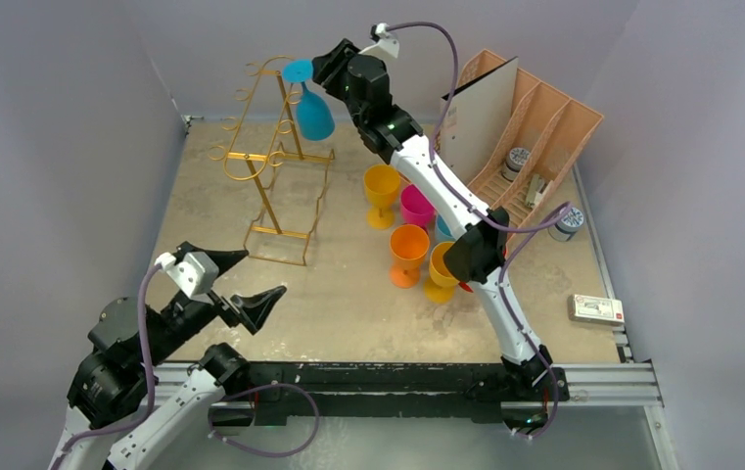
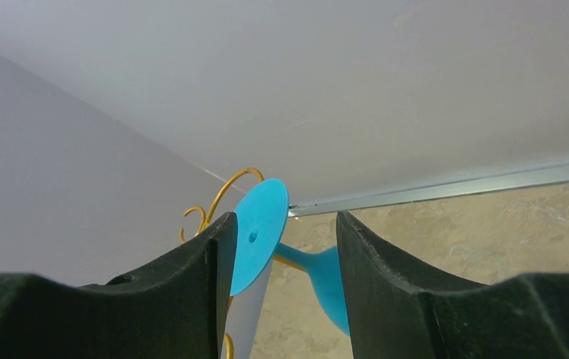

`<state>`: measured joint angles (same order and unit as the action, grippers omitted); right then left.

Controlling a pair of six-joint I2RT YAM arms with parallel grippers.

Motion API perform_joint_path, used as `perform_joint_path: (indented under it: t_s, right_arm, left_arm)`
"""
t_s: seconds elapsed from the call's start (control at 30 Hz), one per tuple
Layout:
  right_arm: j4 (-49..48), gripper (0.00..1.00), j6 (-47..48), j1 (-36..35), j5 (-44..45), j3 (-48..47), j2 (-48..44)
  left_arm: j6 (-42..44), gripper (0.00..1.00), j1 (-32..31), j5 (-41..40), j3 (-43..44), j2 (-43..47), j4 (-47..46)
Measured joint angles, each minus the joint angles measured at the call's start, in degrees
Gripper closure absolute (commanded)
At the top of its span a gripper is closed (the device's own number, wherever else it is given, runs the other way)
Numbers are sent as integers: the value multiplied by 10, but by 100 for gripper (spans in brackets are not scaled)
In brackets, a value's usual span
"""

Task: Take the wine glass off the wine glass rack
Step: Pick up the wine glass from the wine rack.

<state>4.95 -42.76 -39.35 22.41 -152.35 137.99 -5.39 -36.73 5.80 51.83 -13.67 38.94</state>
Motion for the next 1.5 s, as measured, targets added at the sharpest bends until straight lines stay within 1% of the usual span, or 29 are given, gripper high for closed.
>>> perform_joint_path:
  t_s: [0.13, 0.2, 0.3, 0.5, 0.7, 0.83, 1.1, 1.23, 1.5]
  right_arm:
    - [14, 47, -22, 1, -9, 0, 3]
    - [19, 54, -29, 1, -14, 0, 5]
    - [23, 57, -38, 3, -25, 0, 12]
    - [16, 58, -53, 8, -47, 0, 16]
    - [15, 68, -65, 12, -64, 0, 16]
    - [12, 72, -77, 12, -72, -1, 17]
    - [2, 71, -102, 12, -86, -8, 27]
    - [2, 75, -106, 12, -87, -9, 27]
    - [1, 76, -118, 12, -101, -10, 28]
  left_arm:
    - [0, 4, 0, 12, 2, 0, 3]
    - [0, 4, 0, 16, 2, 0, 5]
    - [0, 4, 0, 20, 2, -1, 11]
    - [4, 4, 0, 30, 2, -7, 12]
    - [5, 4, 0, 39, 2, -21, 12]
    - [5, 4, 0, 48, 2, -25, 10]
    - [5, 4, 0, 73, 1, -43, 5]
    - [4, 4, 0, 84, 0, -52, 3]
    - [2, 4, 0, 115, -6, -64, -16]
